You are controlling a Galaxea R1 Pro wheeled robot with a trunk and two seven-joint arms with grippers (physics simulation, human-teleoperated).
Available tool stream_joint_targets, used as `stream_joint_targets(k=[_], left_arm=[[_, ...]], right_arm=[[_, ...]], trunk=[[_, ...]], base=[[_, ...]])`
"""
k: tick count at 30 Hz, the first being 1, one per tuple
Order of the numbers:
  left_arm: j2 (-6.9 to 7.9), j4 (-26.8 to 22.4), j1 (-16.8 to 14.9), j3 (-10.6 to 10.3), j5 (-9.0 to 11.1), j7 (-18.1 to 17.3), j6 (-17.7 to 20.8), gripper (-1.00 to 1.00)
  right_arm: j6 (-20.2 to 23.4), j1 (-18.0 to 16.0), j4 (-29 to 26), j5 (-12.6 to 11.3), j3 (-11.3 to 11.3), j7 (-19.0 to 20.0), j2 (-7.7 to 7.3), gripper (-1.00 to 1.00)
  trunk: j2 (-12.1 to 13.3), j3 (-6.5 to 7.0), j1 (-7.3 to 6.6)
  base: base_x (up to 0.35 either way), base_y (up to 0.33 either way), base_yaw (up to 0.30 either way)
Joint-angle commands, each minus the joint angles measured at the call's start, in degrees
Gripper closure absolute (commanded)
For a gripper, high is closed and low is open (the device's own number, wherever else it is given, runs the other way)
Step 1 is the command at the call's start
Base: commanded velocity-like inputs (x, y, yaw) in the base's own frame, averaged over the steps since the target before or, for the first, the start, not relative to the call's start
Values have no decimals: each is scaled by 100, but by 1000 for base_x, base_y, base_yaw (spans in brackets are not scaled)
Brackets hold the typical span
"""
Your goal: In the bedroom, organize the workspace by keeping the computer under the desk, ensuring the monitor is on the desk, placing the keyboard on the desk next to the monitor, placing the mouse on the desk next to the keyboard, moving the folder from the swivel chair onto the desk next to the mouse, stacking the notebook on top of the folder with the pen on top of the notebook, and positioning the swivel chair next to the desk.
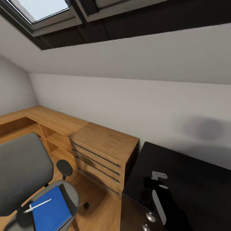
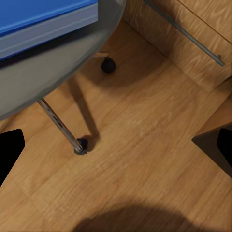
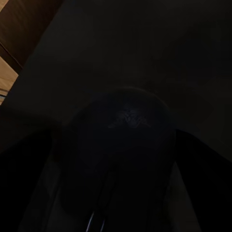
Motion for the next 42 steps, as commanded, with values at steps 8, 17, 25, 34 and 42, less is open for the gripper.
stream_joint_targets(k=[8, 17, 25, 34, 42], left_arm=[[-5, 3, -6, -19, 57, -7, -17, -100], [-19, 3, -6, -30, 49, -7, -5, -100], [-145, 3, -4, -28, 42, -7, 1, -100], [-158, 3, -2, -27, 41, 21, 1, -100], [-159, 3, -5, -26, 49, 28, 1, -100]], right_arm=[[140, -69, 70, -37, -5, -71, 11, 100], [587, -918, 717, -44, -5, -352, 10, 100], [747, -1806, 1849, -62, -115, -385, 11, 100], [825, -2002, 2640, -375, -434, -405, 6, 100], [1347, -2015, 2726, -737, -600, -401, -32, 100]], trunk=[[-167, -79, 89], [-167, -79, 89], [-167, -79, 89], [-167, -79, 89], [-367, -169, 199]], base=[[0, 0, 0], [0, 0, 0], [0, 0, 0], [0, 0, 0], [0, 0, 0]])
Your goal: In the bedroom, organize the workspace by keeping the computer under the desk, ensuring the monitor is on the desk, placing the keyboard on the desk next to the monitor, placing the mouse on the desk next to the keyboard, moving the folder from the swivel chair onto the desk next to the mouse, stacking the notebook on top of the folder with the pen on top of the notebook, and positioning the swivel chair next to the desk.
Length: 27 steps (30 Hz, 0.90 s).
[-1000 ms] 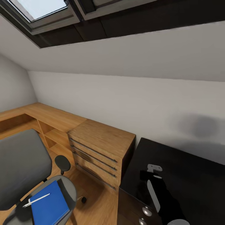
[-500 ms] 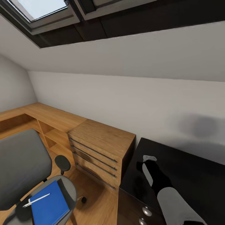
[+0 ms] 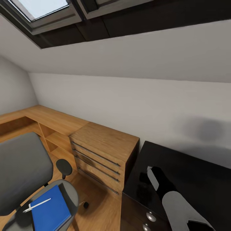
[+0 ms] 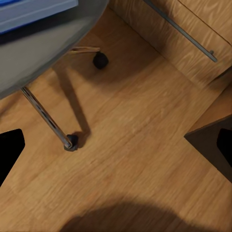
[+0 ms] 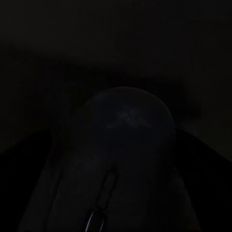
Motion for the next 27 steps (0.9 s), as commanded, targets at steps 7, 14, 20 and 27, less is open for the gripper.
stream_joint_targets(k=[7, 14, 20, 27], left_arm=[[0, 3, -1, -20, 59, -3, -17, -100], [0, 3, -3, -20, 57, -5, -17, -100], [0, 3, 0, -20, 53, -7, -17, -100], [0, 3, -3, -20, 56, -8, -17, -100]], right_arm=[[84, -4, 11, -78, -11, -50, 4, 100], [98, -4, 7, -68, 1, -64, 5, 100], [100, -4, 5, -61, 4, -69, 0, 100], [89, -4, 4, -54, 22, -56, -3, 100]], trunk=[[-287, -133, 155], [-568, -259, 308], [-728, -331, 396], [-728, -331, 396]], base=[[0, 0, 0], [0, 0, 0], [0, 0, 0], [0, 0, 0]])
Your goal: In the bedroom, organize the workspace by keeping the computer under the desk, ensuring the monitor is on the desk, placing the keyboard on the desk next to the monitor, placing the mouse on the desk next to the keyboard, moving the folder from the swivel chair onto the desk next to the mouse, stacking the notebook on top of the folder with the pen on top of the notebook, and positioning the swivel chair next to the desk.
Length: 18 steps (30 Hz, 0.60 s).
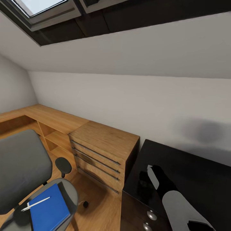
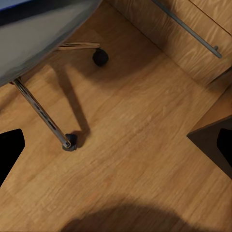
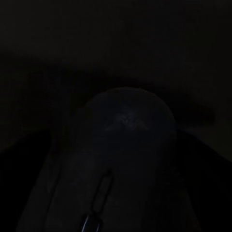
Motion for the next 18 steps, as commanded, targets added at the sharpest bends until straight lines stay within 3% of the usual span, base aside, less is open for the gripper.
stream_joint_targets(k=[1, 10, 18], left_arm=[[0, 2, -4, -20, 57, -3, -17, -100], [27, 2, -1, -29, 67, -37, -17, -100], [-47, 2, -3, 0, 63, 4, -17, -100]], right_arm=[[16, 1, 156, -26, -25, -28, 3, 100], [-32, 1, 23, -24, -37, -23, -6, 100], [-114, 1, 130, 6, -27, -50, 16, 100]], trunk=[[-3, -7, 1], [-2, -6, 0], [-2, -6, 0]], base=[[0, 0, 0], [0, 0, 0], [0, 0, 0]])
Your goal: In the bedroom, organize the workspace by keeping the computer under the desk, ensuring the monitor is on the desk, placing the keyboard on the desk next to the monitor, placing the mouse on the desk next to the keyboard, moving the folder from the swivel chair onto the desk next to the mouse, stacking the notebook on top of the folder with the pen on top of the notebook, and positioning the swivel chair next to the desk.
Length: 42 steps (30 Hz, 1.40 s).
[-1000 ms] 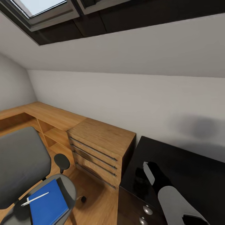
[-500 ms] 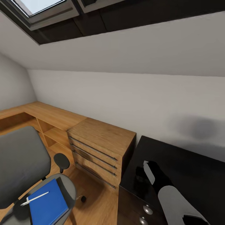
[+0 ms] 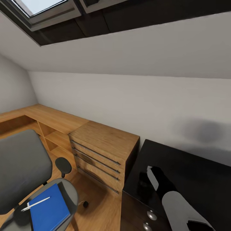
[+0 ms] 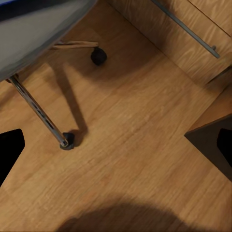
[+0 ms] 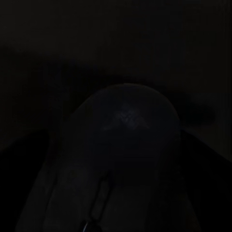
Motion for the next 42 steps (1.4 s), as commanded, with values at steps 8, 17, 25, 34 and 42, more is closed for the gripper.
stream_joint_targets(k=[8, 17, 25, 34, 42], left_arm=[[-6, 3, -4, -15, 58, 3, -17, -100], [-6, 3, -3, -14, 58, 3, -17, -100], [-6, 3, -5, -14, 58, 5, -17, -100], [-6, 3, -4, -14, 58, 3, -17, -100], [-2, 3, -5, -14, 58, 3, -17, -100]], right_arm=[[72, -2, -50, -94, -16, -68, -24, 100], [74, -2, -52, -86, -15, -70, -26, 100], [75, -2, -53, -92, -15, -66, -26, 100], [66, -2, -48, -94, -15, -61, -25, -100], [73, -2, -50, -99, -15, -55, -26, -100]], trunk=[[-4, -7, 0], [-4, -7, 0], [-4, -7, 0], [-4, -7, 0], [116, 47, -66]], base=[[0, 0, 0], [0, 0, 0], [0, 0, 0], [0, 0, 0], [0, 0, 0]])
